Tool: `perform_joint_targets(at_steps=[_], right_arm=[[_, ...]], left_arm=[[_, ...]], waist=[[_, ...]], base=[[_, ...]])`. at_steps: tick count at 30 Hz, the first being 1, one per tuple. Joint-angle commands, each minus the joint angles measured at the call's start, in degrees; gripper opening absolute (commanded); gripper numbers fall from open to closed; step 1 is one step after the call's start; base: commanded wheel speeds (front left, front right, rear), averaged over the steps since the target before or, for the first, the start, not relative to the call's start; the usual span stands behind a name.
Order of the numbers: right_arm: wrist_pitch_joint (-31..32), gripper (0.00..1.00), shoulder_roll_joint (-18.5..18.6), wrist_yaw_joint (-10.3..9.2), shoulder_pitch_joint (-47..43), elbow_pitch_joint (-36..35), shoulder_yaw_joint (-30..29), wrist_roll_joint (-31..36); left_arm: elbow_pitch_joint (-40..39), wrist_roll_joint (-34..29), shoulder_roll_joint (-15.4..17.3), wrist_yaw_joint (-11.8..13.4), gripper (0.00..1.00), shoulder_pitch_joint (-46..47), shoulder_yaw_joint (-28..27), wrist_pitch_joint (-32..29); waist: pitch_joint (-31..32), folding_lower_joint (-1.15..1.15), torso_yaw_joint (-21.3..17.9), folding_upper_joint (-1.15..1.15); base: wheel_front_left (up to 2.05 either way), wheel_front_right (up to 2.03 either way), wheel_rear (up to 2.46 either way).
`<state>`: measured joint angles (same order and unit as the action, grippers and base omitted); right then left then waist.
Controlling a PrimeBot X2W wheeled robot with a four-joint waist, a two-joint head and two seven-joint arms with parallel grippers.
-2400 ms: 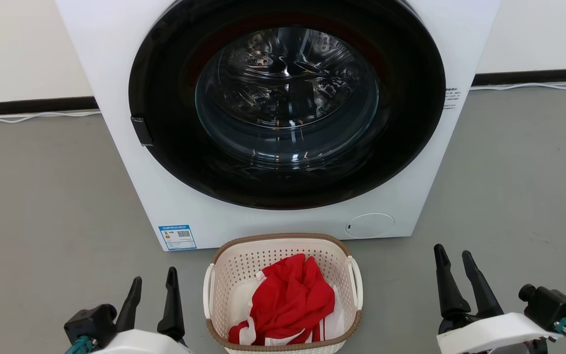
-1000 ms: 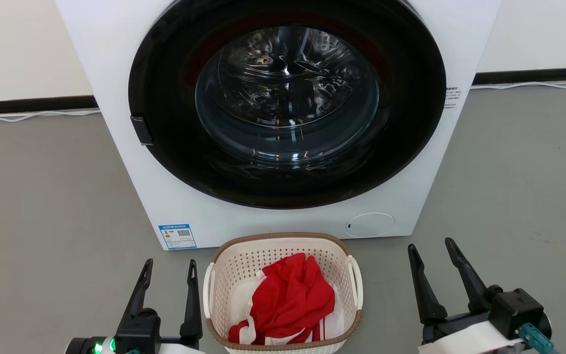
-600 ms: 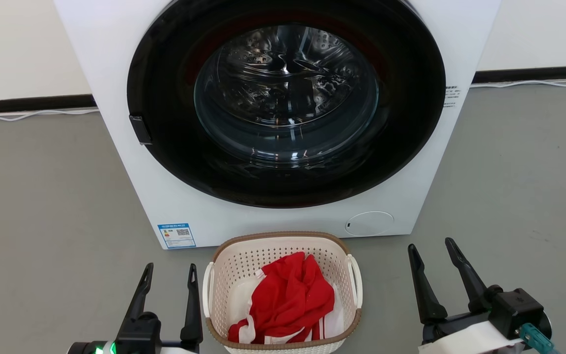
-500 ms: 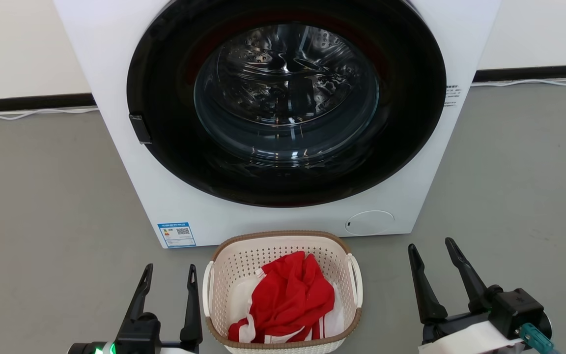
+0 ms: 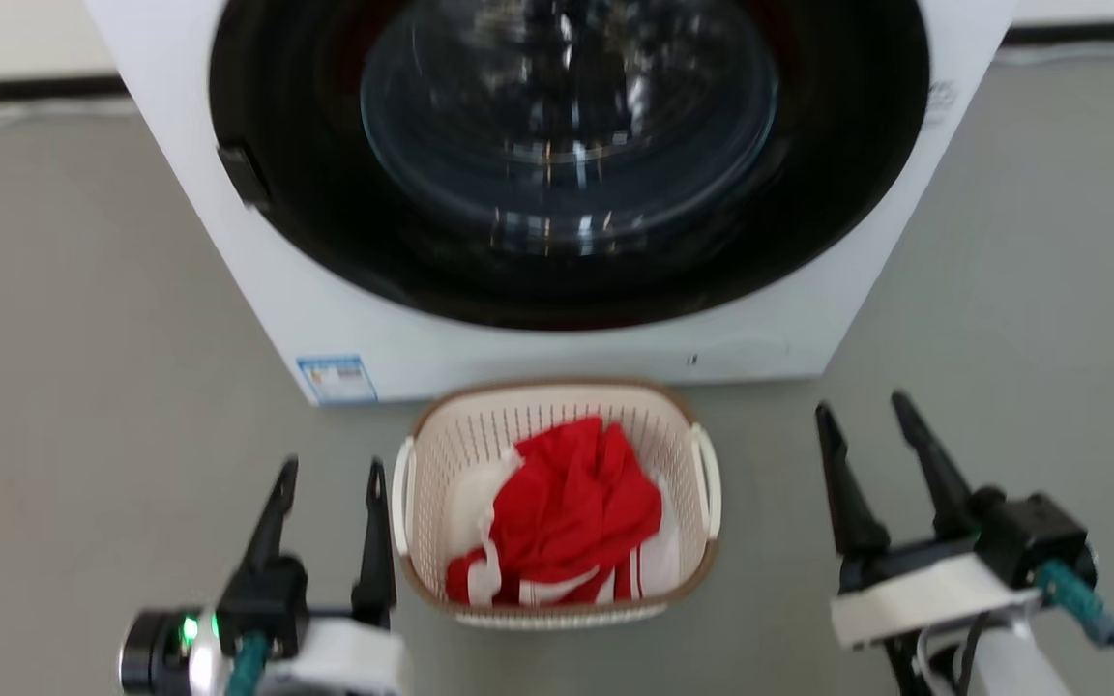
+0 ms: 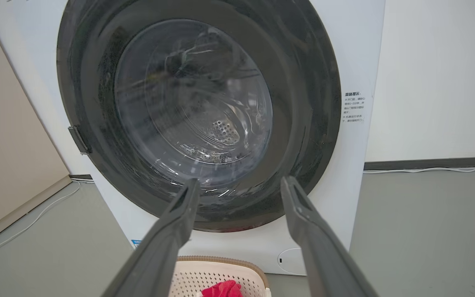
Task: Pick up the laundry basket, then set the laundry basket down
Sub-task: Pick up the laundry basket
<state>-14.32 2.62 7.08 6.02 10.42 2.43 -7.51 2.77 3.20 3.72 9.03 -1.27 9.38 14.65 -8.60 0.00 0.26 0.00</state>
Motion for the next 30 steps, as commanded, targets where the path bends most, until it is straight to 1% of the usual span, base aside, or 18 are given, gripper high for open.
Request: perform_joint_targets(at_steps=[1,8,10,14,19,21,30], right_arm=[[-0.68,1.00,0.26,0.41,3.29,-0.51,0.93,0.96],[-0.68,1.00,0.26,0.41,11.21,2.34,-1.25,2.28],[-0.68,1.00,0.26,0.41,14.75,4.75,-1.64,2.98],[-0.68,1.00,0.26,0.41,19.05,8.19,-2.17,3.65],[-0.68,1.00,0.26,0.41,22.74,11.36,-2.59,4.26],[-0.68,1.00,0.26,0.41,23.24,12.02,-2.74,4.43],[-0.68,1.00,0.26,0.41,26.79,18.92,-4.58,5.07]], left_arm=[[-0.43,0.66,-0.14,-0.50,1.00,4.33,-2.11,0.35],[4.81,2.58,-0.63,-1.80,1.00,14.25,-2.43,0.35],[8.05,3.61,-0.74,-2.27,1.00,18.41,-2.57,0.35],[12.70,4.76,-0.81,-2.96,1.00,23.55,-2.15,0.35],[18.04,6.87,-0.82,-3.43,1.00,28.64,-1.51,0.35],[18.98,7.22,-0.83,-3.54,1.00,29.37,-1.39,0.35],[26.05,8.91,-0.83,-4.55,1.00,33.95,-0.47,0.35]], waist=[[-5.40,0.00,0.85,0.00],[-16.54,0.00,2.73,0.00],[-20.68,0.00,3.30,0.00],[-25.17,0.00,4.15,0.00],[-29.23,0.00,4.87,0.00],[-29.83,0.00,4.96,0.00],[-34.15,0.00,5.31,0.00]], base=[[0.00,0.00,0.00],[0.00,0.00,0.00],[0.00,0.00,0.00],[0.00,0.00,0.00],[0.00,0.00,0.00],[0.00,0.00,0.00],[0.00,0.00,0.00]])
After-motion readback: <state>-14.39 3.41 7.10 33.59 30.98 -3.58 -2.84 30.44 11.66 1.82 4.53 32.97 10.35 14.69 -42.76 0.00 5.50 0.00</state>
